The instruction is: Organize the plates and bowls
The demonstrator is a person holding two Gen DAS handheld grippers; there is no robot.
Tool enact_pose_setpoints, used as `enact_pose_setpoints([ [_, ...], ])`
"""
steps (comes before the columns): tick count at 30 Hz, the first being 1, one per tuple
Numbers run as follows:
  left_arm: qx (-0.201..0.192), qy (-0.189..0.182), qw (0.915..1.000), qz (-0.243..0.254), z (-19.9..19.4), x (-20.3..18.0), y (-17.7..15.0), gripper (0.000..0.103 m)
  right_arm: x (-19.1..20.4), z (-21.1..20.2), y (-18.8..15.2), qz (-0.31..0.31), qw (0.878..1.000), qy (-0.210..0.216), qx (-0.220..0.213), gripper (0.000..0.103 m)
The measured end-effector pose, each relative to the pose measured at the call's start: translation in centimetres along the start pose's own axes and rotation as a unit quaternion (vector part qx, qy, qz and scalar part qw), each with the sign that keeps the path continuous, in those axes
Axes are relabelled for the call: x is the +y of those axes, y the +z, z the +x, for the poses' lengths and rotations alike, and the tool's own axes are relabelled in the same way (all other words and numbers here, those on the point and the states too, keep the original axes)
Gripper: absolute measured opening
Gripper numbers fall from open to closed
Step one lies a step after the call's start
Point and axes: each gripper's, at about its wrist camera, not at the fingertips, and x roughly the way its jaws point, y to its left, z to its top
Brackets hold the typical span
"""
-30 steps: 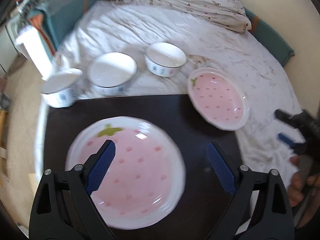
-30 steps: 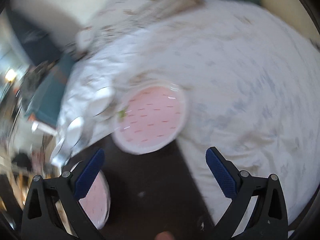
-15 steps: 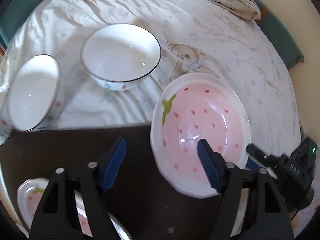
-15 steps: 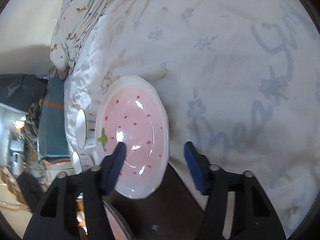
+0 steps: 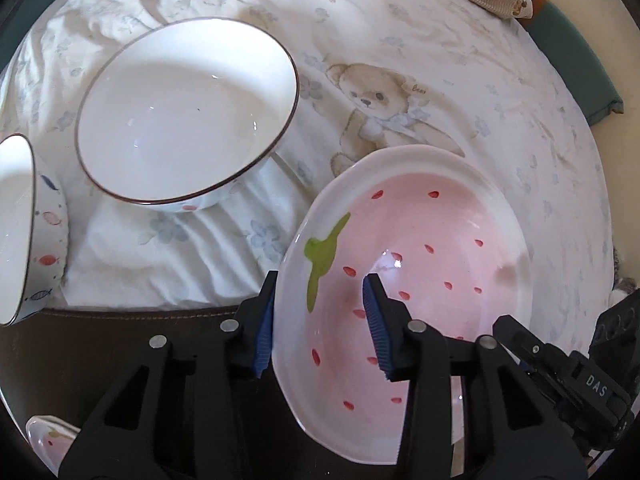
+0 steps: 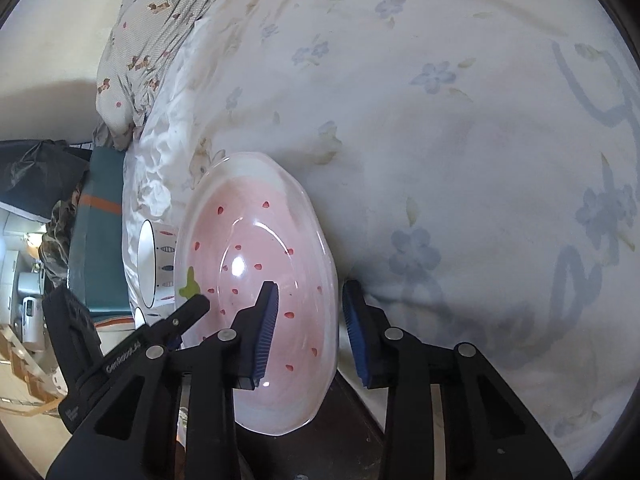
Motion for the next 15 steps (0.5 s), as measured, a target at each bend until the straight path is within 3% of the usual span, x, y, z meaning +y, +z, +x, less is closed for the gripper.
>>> enact_pose_setpoints([
  [5,0.007,-0.024,0.9996,-0.015,0.9,0.5,0.6,0.040,0.5,1.7,0.1,-0.023,1.000,-0.004,0.017,0.032],
  [7,-0.003,-0.017,0.9998,0.000,0.7,0.2,0.4,0.037,0.8,1.9,0.0,-0.035,0.999,-0.013,0.010,0.031],
  [10,-0.002,-0.027,0.9996,0.010,0.6,0.6,0.4,0.032,1.0,1.3,-0.2,-0.054,0.998,-0.016,-0.003,0.018],
  [12,0.007,-0.041,0.9991,-0.003,0.5,1.3,0.5,0.030,2.4,0.7,-0.5,-0.103,0.994,-0.034,-0.020,0.017],
  [15,0.003,-0.042,0.9991,-0.001,-0.8,1.8,0.2,0.027,3.3,0.2,-0.9,-0.120,0.992,-0.034,-0.021,0.016],
])
